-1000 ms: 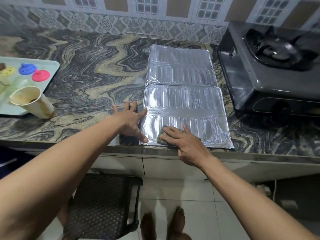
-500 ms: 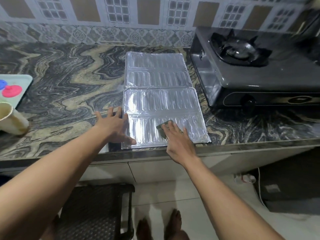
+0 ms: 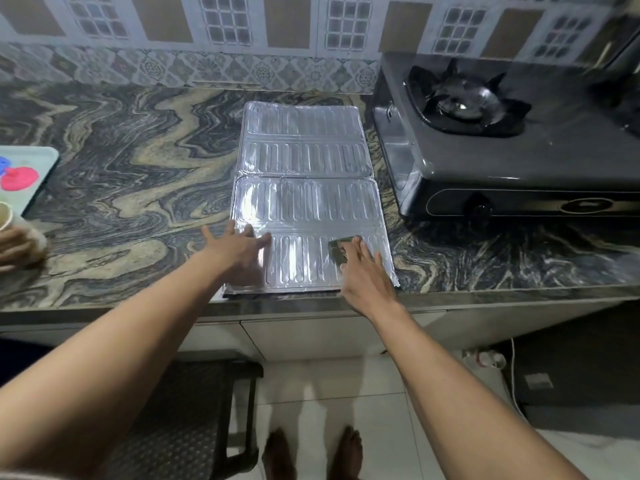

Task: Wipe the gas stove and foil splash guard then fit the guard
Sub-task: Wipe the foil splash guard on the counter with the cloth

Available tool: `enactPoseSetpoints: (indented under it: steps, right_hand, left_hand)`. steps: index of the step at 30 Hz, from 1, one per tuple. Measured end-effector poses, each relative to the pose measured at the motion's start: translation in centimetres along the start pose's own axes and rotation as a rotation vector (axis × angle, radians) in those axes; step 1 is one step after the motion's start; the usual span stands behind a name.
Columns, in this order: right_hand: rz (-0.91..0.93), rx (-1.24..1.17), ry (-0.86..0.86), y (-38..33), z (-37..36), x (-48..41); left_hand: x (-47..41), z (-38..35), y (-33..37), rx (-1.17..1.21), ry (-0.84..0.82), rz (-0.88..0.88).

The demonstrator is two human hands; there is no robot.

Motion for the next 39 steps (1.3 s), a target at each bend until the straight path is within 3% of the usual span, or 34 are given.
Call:
enactPoseSetpoints:
  steps: [4,9,19,27,33,39]
  right_hand:
    - [0.050,0.017,0.029,0.6,0.3,-0.4]
    - [0.081,-0.003,0.036,0.8,-0.1,-0.4]
    - [0.074,0.076,0.008,3.0,0.6,-0.6]
    - [0.065,-0.006,-0.019,3.5,1.8,-1.1]
    - [-0.016,-0.036,0.164,3.6,3.9,-0.7]
    - [-0.207,-0.073,0.180,4.3,4.7,-1.1]
  left_hand:
    - [-0.7,-0.8,3.5,0.089,0.055,-0.031]
    - [-1.7,-1.3,6.7,0.025,0.149,-0.022]
    - [-1.8,-1.5,7.4,0.023,0.109,0.052]
    - [-1.6,-0.7,8.1,0.045,0.120,0.061]
    - [-2.2,1.2,9.7,0.005,0.114,0.059]
    - [-2.4,1.1,9.4,0.016,0.113,0.065]
Point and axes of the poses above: each hand's wrist, its own x-axis away from the middle knuckle, its own z-axis out of the back of the hand, y = z × x, the point moved 5 cm from there along -x, towards the middle knuckle, and after that the axes turned 1 degree about -z, right-handed, at the moved point
